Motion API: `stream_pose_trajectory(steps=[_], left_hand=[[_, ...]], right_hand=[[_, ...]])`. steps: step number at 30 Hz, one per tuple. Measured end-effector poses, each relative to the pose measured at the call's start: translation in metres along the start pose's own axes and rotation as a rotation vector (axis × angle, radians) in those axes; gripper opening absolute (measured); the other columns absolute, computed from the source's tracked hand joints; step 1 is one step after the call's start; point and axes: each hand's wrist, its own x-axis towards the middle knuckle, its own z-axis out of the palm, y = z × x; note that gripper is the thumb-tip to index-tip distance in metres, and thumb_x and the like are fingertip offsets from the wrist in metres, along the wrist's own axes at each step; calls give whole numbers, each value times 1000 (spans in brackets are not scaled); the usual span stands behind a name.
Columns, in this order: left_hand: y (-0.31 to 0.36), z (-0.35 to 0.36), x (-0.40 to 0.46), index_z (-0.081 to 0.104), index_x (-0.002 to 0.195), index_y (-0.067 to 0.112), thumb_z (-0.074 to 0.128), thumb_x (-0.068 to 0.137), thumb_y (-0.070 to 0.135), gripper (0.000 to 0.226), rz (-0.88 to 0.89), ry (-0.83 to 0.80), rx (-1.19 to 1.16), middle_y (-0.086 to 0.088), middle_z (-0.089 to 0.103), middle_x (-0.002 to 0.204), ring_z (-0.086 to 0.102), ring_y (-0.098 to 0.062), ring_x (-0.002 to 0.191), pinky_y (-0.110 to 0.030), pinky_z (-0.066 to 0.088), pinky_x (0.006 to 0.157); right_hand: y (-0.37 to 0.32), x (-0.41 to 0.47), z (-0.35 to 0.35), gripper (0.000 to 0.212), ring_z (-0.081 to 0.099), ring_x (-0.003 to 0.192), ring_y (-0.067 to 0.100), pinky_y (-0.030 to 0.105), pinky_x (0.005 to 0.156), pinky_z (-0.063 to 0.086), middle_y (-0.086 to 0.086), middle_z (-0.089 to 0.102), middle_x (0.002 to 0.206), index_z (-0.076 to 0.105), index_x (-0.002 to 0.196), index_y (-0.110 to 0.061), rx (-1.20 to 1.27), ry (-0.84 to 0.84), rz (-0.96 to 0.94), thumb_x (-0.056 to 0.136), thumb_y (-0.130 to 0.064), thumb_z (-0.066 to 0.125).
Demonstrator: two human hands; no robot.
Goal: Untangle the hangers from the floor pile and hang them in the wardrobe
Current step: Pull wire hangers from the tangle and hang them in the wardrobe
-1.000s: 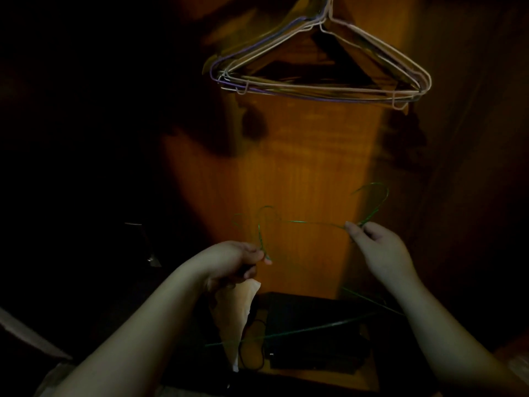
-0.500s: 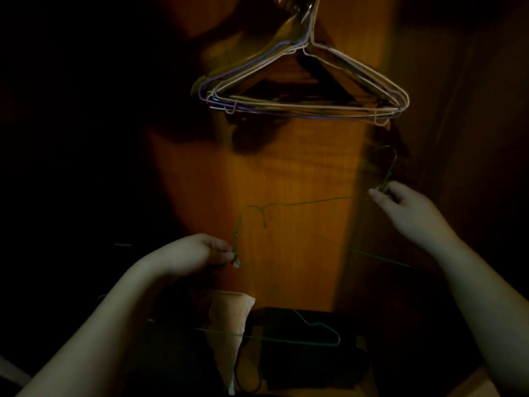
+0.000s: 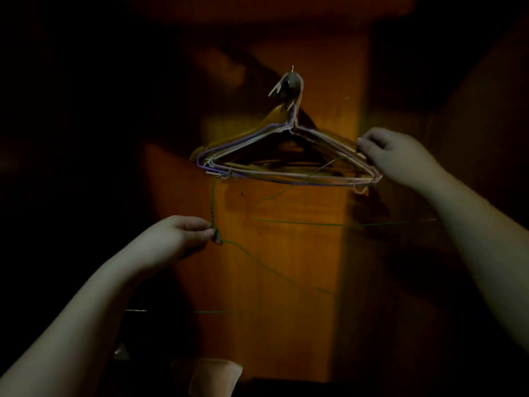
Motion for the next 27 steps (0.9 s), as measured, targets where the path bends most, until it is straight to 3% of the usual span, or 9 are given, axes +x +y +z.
stream_pose_trajectory(steps=[3, 9, 16, 27], left_hand=[[20, -8, 1, 75, 79, 14, 61, 76, 31, 22, 73, 49, 6, -9, 41, 65, 34, -14, 55, -24, 24, 50], [40, -19, 4, 75, 78, 18, 61, 73, 32, 20, 168, 114, -21, -9, 42, 74, 30, -22, 65, -29, 21, 54], [44, -25, 6, 76, 80, 17, 73, 80, 24, 8, 173, 129, -34, -12, 43, 79, 32, -26, 74, -32, 21, 58], [36, -39, 7, 76, 86, 16, 64, 72, 32, 25, 149, 146, -53, -12, 51, 91, 40, -26, 87, -35, 27, 68]], right_hand=[[-8, 30, 3, 27, 58, 78, 25, 36, 66, 44, 7, 63, 84, 63, 98, -19, 6, 22, -22, 101, -39, 45], [-35, 74, 3, 28, 51, 71, 15, 29, 59, 36, -1, 58, 79, 61, 97, -20, 57, 24, -60, 102, -39, 42], [-59, 103, 11, 29, 51, 73, 18, 29, 59, 35, 6, 59, 84, 60, 97, -17, 103, 2, -77, 103, -38, 42], [-47, 119, 28, 27, 48, 64, 11, 27, 56, 35, -3, 55, 75, 57, 96, -19, 167, -14, -33, 104, -37, 38]])
